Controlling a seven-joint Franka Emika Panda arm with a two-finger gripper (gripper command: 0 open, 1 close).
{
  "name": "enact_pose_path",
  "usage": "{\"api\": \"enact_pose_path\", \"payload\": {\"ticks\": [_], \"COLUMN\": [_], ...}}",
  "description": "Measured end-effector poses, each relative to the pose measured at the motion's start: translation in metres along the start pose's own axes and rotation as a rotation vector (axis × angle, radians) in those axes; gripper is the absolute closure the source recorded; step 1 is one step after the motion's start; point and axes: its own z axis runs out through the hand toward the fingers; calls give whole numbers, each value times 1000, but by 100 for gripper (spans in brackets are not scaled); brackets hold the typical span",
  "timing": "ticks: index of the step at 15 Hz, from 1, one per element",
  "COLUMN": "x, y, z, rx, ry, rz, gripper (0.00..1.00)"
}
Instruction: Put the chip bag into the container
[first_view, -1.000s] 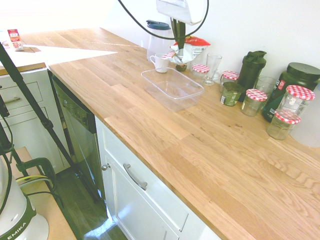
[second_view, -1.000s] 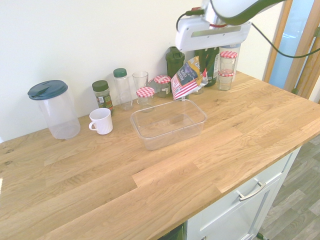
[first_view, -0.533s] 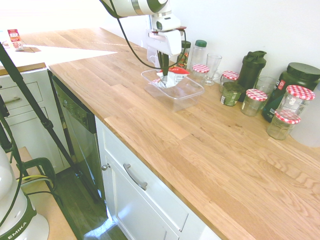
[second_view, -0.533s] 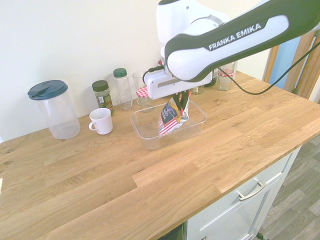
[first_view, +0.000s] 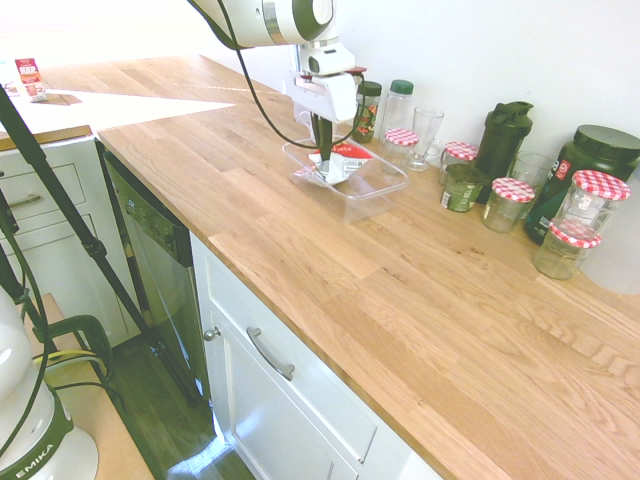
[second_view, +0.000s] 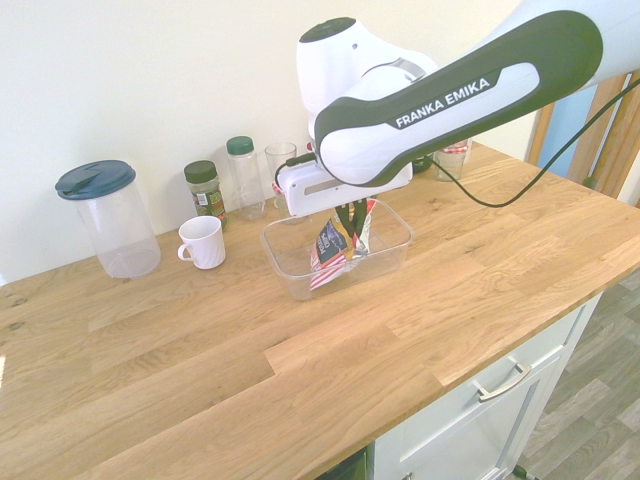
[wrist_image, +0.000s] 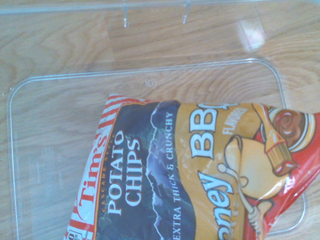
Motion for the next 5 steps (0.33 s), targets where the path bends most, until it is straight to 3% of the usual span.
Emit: {"api": "enact_pose_path", "payload": {"ticks": [5], "x": [6], "y": [5], "z": [-22], "rx": [19], "ry": [10], "rz": [21], "gripper": [0]}}
